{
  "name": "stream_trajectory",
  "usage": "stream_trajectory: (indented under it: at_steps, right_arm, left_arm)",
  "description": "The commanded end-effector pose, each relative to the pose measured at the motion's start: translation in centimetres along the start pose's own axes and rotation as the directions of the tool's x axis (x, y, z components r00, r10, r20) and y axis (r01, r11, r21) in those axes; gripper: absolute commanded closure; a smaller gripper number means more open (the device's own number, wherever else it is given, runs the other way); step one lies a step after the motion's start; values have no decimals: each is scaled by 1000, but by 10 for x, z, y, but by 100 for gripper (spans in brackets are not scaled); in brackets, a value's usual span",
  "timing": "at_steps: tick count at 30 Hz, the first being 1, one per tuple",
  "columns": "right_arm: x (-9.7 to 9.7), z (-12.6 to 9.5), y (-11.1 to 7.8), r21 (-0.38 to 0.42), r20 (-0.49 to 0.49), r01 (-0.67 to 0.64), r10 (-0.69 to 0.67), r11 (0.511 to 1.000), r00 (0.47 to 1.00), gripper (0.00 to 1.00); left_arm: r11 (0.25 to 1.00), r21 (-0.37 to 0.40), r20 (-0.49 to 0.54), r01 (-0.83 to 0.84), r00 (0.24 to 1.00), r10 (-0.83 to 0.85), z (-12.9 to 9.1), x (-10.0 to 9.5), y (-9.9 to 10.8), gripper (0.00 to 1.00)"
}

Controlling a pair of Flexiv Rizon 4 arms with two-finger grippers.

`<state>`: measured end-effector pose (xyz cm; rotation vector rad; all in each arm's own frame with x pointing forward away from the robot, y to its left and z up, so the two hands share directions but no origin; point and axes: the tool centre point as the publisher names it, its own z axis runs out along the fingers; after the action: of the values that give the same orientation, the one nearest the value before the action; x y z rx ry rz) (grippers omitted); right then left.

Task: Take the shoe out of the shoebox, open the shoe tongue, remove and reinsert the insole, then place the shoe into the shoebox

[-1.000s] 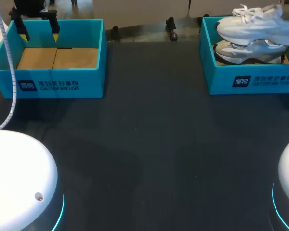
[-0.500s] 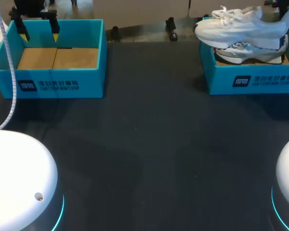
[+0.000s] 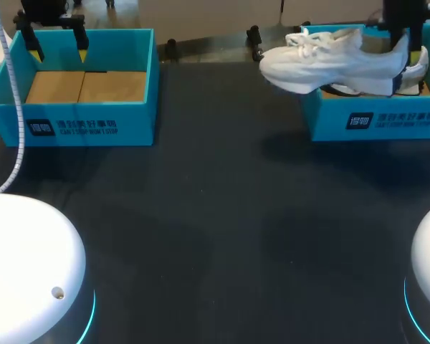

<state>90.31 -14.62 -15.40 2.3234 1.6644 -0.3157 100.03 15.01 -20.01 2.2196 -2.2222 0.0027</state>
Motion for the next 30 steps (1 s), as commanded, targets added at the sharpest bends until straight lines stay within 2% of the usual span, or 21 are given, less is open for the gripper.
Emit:
stream_trajectory:
  at_steps: [1, 8, 13, 22, 30]
  right_arm:
    - [4, -11, -40, -88, -6, -19, 18, 996, 1000, 100]
    - [19, -23, -83, -77, 3, -63, 64, 995, 998, 100]
    - [37, -28, -112, -73, 3, -67, 67, 995, 998, 100]
    - [68, -26, -164, -47, -11, -77, 76, 996, 997, 100]
    - [97, -28, -208, -22, 21, 2, -1, 1000, 1000, 100]
  left_arm:
    - [1000, 0, 1, 0, 1000, 0, 0, 0, 0, 0]
    - [1000, 0, 1, 0, 1000, 0, 0, 0, 0, 0]
    - [1000, 0, 1, 0, 1000, 0, 0, 0, 0, 0]
    - [1000, 0, 1, 0, 1000, 0, 0, 0, 0, 0]
    - [1000, 0, 1, 0, 1000, 0, 0, 0, 0, 0]
